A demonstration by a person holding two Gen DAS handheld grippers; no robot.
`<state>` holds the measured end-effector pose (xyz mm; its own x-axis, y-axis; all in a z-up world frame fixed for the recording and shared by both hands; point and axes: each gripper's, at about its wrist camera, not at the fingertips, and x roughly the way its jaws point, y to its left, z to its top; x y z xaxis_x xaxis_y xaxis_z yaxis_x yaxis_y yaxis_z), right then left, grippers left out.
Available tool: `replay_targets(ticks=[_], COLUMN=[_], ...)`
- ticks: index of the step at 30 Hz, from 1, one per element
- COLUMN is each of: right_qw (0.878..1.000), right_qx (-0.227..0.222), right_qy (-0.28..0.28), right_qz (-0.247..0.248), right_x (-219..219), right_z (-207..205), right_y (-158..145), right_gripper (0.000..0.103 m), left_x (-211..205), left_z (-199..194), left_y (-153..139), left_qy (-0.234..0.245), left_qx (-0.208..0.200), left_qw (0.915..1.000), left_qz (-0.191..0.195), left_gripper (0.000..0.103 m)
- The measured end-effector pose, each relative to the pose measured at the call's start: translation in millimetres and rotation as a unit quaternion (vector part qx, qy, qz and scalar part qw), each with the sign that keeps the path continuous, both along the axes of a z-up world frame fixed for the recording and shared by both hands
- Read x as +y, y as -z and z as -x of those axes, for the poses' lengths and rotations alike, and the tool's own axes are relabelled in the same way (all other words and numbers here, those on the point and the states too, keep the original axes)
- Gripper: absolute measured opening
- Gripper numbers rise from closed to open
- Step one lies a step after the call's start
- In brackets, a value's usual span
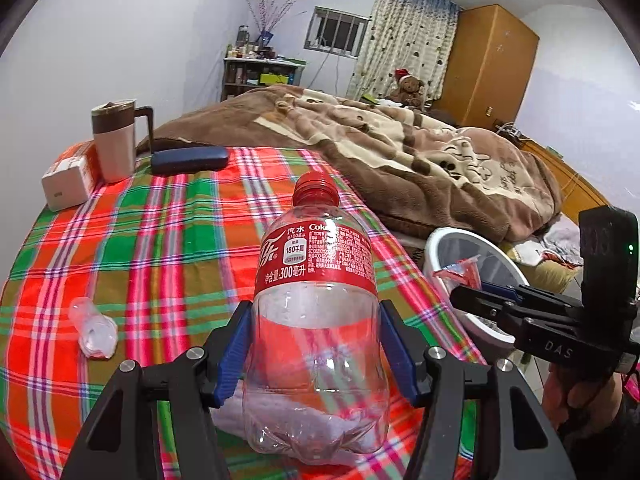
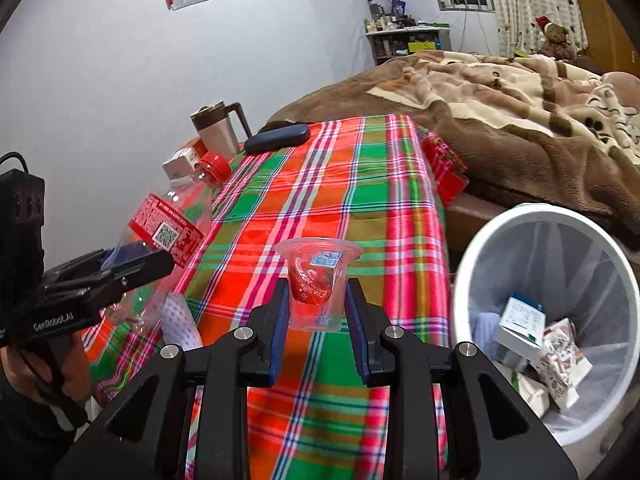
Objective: Collect trash
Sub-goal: 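Carry the bottle and cup over the white wastebasket with both tools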
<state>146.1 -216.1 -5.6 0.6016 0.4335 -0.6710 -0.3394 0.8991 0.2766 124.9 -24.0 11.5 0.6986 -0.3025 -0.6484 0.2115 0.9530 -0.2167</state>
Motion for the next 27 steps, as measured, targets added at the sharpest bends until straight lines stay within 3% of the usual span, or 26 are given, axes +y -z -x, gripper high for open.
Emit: replay_targets(ticks=[27], right_qw=[0.997], right_qx=[-0.010], right_qy=[0.071], right_qz=[-0.007], right_x=[-67], right_z=[17], right_y=[-1], right_gripper=[0.029], left_x=[-98], left_z=[-5], left_y=[3], left_qy=[0.091], left_qx=[0.006], left_qw=[0.9958], left_qz=[0.002], left_gripper=[0.062])
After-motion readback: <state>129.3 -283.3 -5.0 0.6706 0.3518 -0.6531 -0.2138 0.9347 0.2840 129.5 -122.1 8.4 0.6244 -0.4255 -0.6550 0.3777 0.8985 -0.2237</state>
